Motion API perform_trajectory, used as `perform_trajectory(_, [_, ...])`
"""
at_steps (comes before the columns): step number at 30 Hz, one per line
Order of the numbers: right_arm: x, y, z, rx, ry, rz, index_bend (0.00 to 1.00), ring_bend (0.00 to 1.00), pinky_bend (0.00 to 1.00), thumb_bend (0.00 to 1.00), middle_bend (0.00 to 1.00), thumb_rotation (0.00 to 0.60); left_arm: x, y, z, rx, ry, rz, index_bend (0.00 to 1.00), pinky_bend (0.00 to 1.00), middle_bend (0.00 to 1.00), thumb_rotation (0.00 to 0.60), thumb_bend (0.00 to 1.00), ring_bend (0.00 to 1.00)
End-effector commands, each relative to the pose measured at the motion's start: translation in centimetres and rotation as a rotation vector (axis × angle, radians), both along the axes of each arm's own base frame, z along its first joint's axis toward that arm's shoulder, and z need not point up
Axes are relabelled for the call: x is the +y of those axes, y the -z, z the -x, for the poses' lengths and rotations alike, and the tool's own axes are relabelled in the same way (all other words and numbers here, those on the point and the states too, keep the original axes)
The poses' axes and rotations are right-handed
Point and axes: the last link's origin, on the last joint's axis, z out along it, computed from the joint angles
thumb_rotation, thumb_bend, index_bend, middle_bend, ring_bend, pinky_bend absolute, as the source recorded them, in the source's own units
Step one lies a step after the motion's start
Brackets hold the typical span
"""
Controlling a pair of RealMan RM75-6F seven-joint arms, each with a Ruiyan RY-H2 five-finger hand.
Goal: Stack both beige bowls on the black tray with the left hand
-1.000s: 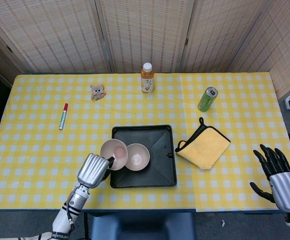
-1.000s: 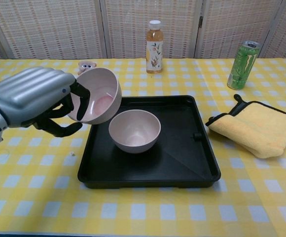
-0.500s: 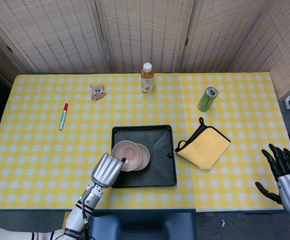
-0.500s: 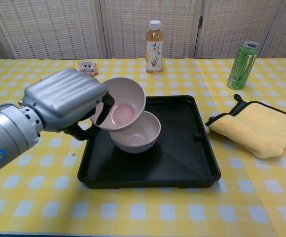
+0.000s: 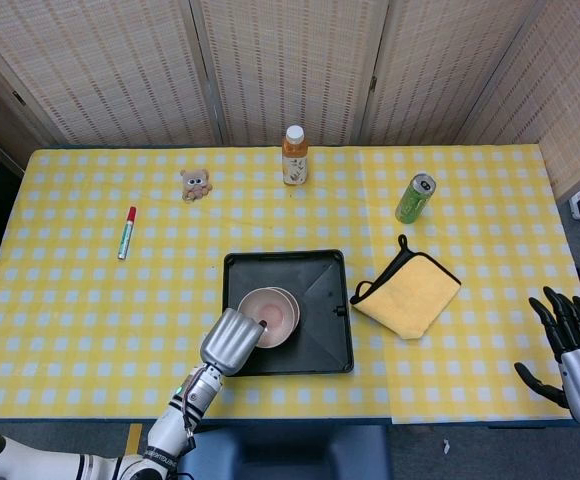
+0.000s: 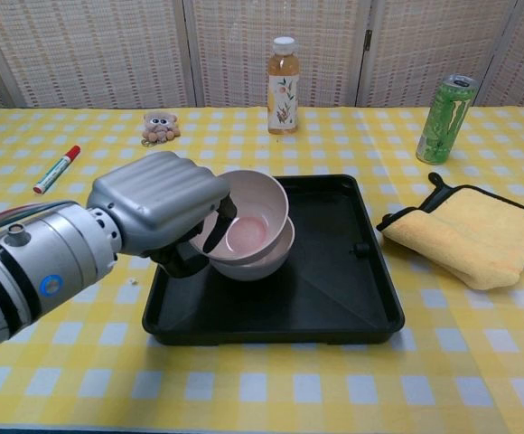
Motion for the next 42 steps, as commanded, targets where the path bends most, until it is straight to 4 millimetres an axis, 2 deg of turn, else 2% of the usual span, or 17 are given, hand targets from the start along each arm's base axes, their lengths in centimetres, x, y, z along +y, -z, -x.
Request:
perform_trajectory(1, [0.0,0.1,0.0,0.002,0.002,-0.003,0.0,0.0,0.0,0.24,0.0,0.6,0.1,0.2,-0.1,-0.004,-0.002,0.005,0.68,1.0,1.0,0.6,0.41,1.0])
perform_trajectory(11, [-0.4,0.0,0.2,0.004,0.021,0.005,0.0,0.0,0.0,0.24,0.0,0.6,1.3,0.5,0.4,0.009,0.002,-0.013,0.68,1.0,1.0,0.6,0.41,1.0])
perform_trajectory(24, [-0.5,0.0,0.3,0.007,0.027,0.005,0.0,0.0,0.0,0.24,0.0,0.6,1.5,1.3,0.4,0.013,-0.012,0.02,0.67,1.0,1.0,0.6,0.41,1.0])
perform_trajectory(28, [-0.6,-0.1,0.4,0.008,0.033,0.011,0.0,0.0,0.0,0.24,0.0,0.6,1.7,1.2,0.5,0.006,-0.018,0.024,0.6,1.0,1.0,0.6,0.4,1.0])
perform_trajectory(33, [-0.7,0.0,0.3,0.008,0.031,0.009,0.0,0.0,0.0,0.24,0.0,0.6,1.8,1.1,0.5,-0.001,-0.009,0.019,0.43,1.0,1.0,0.6,0.4,1.0])
perform_trajectory(37, [-0.7,0.0,0.3,0.008,0.03,0.007,0.0,0.0,0.0,0.24,0.0,0.6,1.9,0.9,0.6,-0.009,-0.009,0.012,0.34,1.0,1.0,0.6,0.39,1.0])
perform_trajectory(40, [-0.6,-0.1,0.3,0.008,0.025,0.007,0.0,0.0,0.0,0.25,0.0,0.6,2.1,0.2,0.8,-0.022,-0.007,-0.019,0.31,1.0,1.0,0.6,0.39,1.0])
perform_trajectory(42, [-0.5,-0.1,0.3,0.007,0.021,0.004,0.0,0.0,0.0,0.24,0.0,0.6,2.2,-1.0,1.3,-0.046,-0.009,-0.059,0.29,1.0,1.0,0.6,0.38,0.99])
